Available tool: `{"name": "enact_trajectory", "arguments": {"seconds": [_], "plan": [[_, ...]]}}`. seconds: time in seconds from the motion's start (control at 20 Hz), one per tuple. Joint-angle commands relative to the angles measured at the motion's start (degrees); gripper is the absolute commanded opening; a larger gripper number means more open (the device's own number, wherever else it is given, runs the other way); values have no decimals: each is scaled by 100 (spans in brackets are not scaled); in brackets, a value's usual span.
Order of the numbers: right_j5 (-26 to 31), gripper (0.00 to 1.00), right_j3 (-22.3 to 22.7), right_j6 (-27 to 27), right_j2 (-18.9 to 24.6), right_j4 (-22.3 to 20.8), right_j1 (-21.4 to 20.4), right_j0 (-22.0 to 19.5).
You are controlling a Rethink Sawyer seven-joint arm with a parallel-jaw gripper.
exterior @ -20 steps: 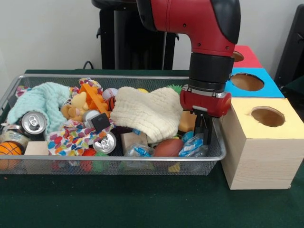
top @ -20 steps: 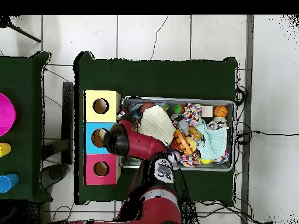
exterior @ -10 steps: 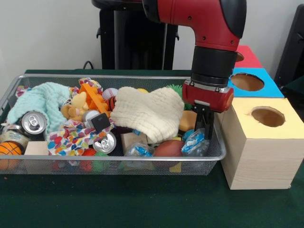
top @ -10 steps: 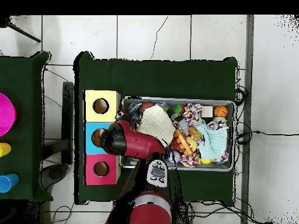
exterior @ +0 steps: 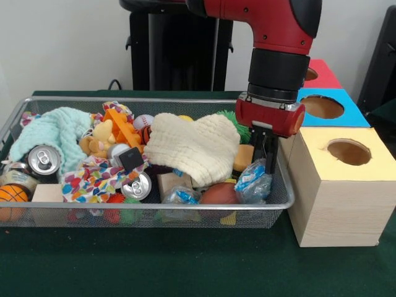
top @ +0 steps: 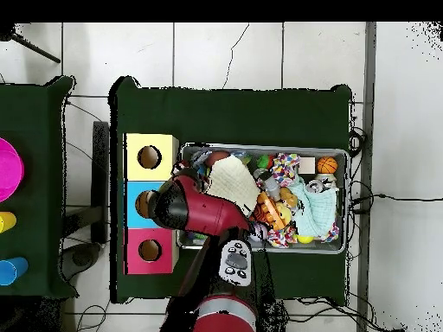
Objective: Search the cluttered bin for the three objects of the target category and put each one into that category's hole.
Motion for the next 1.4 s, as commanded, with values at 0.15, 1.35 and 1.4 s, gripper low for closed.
{"name": "enact_trajectory", "arguments": {"seconds": [0.15, 1.35, 1.4], "plan": [[912, 0, 218, 466, 145, -137, -302, -98], [1534, 0, 511, 838, -234, 22, -842, 325], [1553, 0, 513, 852, -256, 30, -854, 352]]}}
